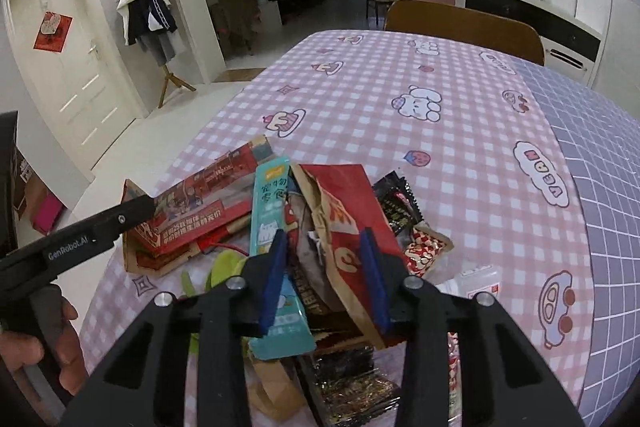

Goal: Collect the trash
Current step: 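Grasp the red snack box with the left tool while the right tool grasps the red paper bag, then carry the red box and bag to the blue bin and open both tools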

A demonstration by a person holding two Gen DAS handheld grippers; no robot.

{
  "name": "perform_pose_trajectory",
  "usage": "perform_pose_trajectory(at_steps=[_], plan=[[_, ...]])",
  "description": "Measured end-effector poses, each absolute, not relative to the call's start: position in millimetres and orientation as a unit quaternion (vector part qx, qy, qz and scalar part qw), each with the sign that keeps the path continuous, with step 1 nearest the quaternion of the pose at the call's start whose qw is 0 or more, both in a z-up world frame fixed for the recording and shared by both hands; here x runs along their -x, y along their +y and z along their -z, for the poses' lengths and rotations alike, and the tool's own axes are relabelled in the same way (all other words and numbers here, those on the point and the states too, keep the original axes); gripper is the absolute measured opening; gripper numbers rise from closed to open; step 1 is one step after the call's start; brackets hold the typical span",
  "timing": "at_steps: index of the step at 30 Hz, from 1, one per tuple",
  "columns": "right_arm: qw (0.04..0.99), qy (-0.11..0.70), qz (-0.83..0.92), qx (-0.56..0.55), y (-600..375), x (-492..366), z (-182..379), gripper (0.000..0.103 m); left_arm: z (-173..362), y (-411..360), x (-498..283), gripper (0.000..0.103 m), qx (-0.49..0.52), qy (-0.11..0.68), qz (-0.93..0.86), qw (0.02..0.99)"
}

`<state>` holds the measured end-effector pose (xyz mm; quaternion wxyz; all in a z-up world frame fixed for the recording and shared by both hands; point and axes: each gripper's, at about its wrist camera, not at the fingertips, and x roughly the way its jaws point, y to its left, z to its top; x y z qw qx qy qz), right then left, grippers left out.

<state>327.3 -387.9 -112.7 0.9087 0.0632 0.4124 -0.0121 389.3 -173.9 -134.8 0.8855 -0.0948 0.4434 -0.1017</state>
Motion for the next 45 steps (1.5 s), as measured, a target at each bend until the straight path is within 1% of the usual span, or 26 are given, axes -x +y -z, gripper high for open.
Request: perform_pose_trajectory(at_steps=[1, 2, 3, 4, 5, 7, 8, 9, 11, 13, 16, 19, 26, 33, 36, 39, 45], plan=[[0.909, 0.413, 0.012, -0.058, -386.8, -327.2, 113.0, 0.036, 134.3, -174.7, -389.7, 0.075, 0.094, 0.442, 0.102, 0.886], [0.910, 0.411, 0.011, -0.051, -385.2, -327.8, 112.7, 0.031, 134.1, -175.0, -389.9, 0.061, 0.094, 0.441, 0.105, 0.886], [0.912, 0.408, 0.010, -0.045, -383.8, -327.0, 111.9, 0.029, 135.7, -174.7, -390.9, 0.054, 0.094, 0.446, 0.108, 0.884], [0.913, 0.407, 0.009, -0.040, -382.3, -328.1, 111.3, 0.025, 137.4, -174.2, -392.2, 0.042, 0.098, 0.452, 0.111, 0.880], [0.914, 0.404, 0.010, -0.031, -379.4, -327.1, 109.8, 0.021, 138.8, -173.4, -392.9, 0.039, 0.100, 0.454, 0.116, 0.877], [0.917, 0.397, 0.015, -0.012, -374.0, -325.6, 106.9, 0.018, 137.5, -173.8, -391.0, 0.031, 0.093, 0.450, 0.115, 0.881], [0.918, 0.397, 0.016, -0.005, -371.9, -325.2, 106.5, 0.017, 137.0, -174.2, -390.0, 0.026, 0.090, 0.449, 0.117, 0.882], [0.918, 0.395, 0.017, 0.003, -370.0, -323.8, 106.2, 0.017, 136.2, -173.6, -388.8, 0.023, 0.089, 0.446, 0.116, 0.883], [0.922, 0.385, 0.028, 0.027, -364.3, -319.0, 104.4, 0.017, 133.5, -172.1, -385.7, 0.013, 0.086, 0.439, 0.112, 0.887], [0.927, 0.367, 0.043, 0.060, -356.9, -312.5, 100.7, 0.017, 128.5, -170.3, -381.1, 0.009, 0.089, 0.429, 0.115, 0.892], [0.929, 0.341, 0.082, 0.120, -345.5, -302.6, 93.6, 0.016, 118.0, -168.2, -371.6, 0.008, 0.089, 0.412, 0.115, 0.900], [0.929, 0.321, 0.106, 0.148, -338.8, -295.9, 86.3, 0.016, 107.6, -163.2, -363.9, 0.007, 0.095, 0.396, 0.115, 0.906], [0.954, 0.261, 0.104, 0.107, -335.7, -272.3, 50.5, 0.016, 83.0, -143.2, -340.2, 0.007, 0.111, 0.354, 0.108, 0.922], [0.972, 0.218, 0.053, 0.076, -300.7, -247.1, 15.4, 0.017, 54.9, -107.8, -303.5, 0.007, 0.124, 0.304, 0.082, 0.941], [0.975, 0.219, -0.001, 0.042, -281.5, -240.7, 4.9, 0.017, 48.8, -83.0, -287.3, 0.007, 0.134, 0.289, 0.062, 0.946], [0.974, 0.219, -0.037, 0.034, -252.9, -237.3, 0.3, 0.016, 48.8, -49.2, -272.9, 0.007, 0.149, 0.281, 0.039, 0.947], [0.957, 0.247, -0.150, 0.011, -169.2, -240.5, 12.4, 0.016, 67.5, 37.1, -246.2, 0.007, 0.173, 0.284, -0.036, 0.942]])
